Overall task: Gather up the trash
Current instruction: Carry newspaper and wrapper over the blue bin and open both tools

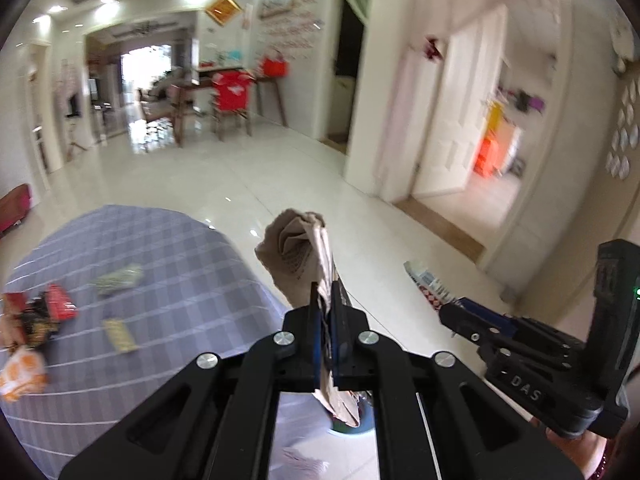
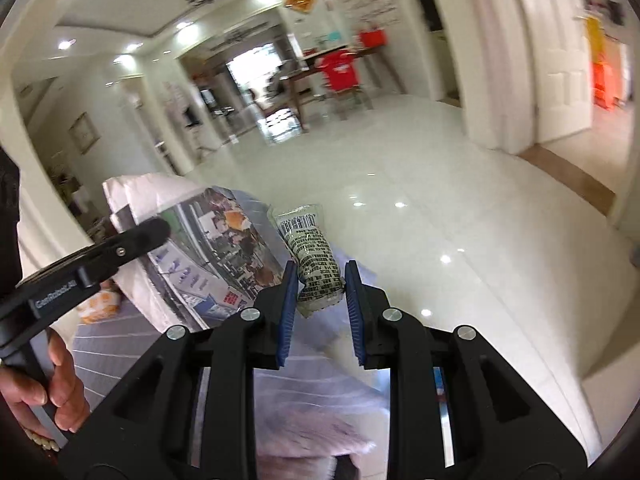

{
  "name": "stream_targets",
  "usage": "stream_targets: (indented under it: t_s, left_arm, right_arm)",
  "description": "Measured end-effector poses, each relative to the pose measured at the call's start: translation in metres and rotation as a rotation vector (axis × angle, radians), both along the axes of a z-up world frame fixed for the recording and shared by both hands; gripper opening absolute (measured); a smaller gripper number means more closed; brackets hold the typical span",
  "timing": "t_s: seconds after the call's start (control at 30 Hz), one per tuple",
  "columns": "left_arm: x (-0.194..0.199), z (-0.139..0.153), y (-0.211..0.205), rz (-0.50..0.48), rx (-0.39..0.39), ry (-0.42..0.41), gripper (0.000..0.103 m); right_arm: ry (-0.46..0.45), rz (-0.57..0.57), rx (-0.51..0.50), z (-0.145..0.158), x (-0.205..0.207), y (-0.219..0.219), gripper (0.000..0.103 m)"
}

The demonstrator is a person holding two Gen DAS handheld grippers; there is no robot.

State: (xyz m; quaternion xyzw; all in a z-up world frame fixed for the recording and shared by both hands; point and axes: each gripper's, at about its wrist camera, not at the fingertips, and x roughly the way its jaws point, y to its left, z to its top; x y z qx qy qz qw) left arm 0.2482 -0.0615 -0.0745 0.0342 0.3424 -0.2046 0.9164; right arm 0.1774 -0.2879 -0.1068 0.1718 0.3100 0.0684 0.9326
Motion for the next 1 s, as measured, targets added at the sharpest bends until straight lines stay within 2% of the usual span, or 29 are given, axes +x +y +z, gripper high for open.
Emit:
stream_targets:
  t_s: [0.23, 0.33, 0.37, 0.4, 0.43, 0.47, 0.6, 1.0]
  left_arm:
    - [0.012, -0.047, -0.070, -0.094, 0.054, 0.075, 0.004]
    - [0.019, -0.063, -0.087, -0.100, 0.060, 0.110, 0.010]
    - [0.022, -0.067, -0.093, -0.097, 0.066, 0.124, 0.033]
    - [0.026, -0.070, -0.095, -0.079, 0.084, 0.134, 0.071]
    - [0.027, -0.074, -0.098, -0.041, 0.111, 0.123, 0.082]
    - [0.028, -0.077, -0.097, -0.017, 0.118, 0.101, 0.083]
    - [0.028, -0.085, -0.097, -0.036, 0.119, 0.134, 0.083]
    - [0.019, -0.080, -0.080, -0.035, 0.135, 0.109, 0.083]
  right_arm:
    - [0.037, -0.127, 0.004, -0.030, -0.032, -0.051, 0.024]
    - [0.048, -0.166, 0.014, -0.041, -0.038, -0.067, 0.024]
    - [0.048, -0.176, 0.017, -0.044, -0.040, -0.070, 0.024]
    - [0.051, -0.183, 0.018, -0.048, -0.040, -0.073, 0.024]
    - [0.059, -0.187, 0.017, -0.051, -0.041, -0.074, 0.024]
    - [0.067, -0.189, 0.021, -0.055, -0.043, -0.073, 0.024]
    - [0.089, -0.180, 0.022, -0.062, -0.043, -0.076, 0.024]
    - [0.099, -0.142, 0.020, -0.062, -0.022, -0.068, 0.024]
